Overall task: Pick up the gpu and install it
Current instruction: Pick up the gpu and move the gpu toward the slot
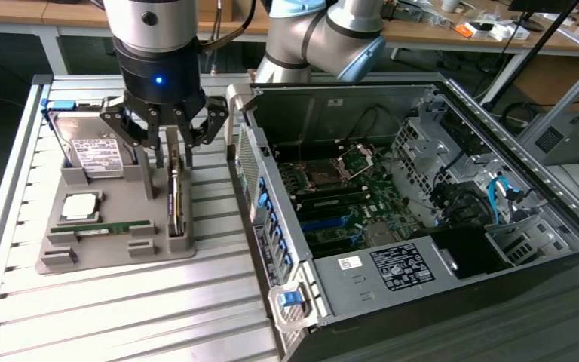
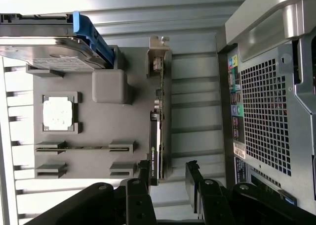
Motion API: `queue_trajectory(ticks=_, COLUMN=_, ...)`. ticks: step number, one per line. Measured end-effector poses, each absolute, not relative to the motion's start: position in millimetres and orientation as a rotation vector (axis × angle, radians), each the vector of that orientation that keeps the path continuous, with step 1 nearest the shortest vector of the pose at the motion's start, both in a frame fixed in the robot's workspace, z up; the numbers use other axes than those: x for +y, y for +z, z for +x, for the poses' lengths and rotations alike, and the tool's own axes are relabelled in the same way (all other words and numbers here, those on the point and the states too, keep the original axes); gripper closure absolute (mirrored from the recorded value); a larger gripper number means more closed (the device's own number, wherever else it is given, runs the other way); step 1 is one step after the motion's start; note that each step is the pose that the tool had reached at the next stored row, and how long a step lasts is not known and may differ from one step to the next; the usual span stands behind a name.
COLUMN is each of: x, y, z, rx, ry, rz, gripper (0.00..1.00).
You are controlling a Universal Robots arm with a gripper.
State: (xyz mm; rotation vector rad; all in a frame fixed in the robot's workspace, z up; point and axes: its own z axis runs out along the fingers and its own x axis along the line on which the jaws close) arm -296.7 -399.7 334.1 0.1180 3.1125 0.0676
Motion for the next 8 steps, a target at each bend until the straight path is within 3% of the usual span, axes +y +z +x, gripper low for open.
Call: queue_trajectory(ticks=8, x=-399.7, y=330.8, z=-296.7, rx=3.112, ry=0.068, rz=0.118, gripper=0.58)
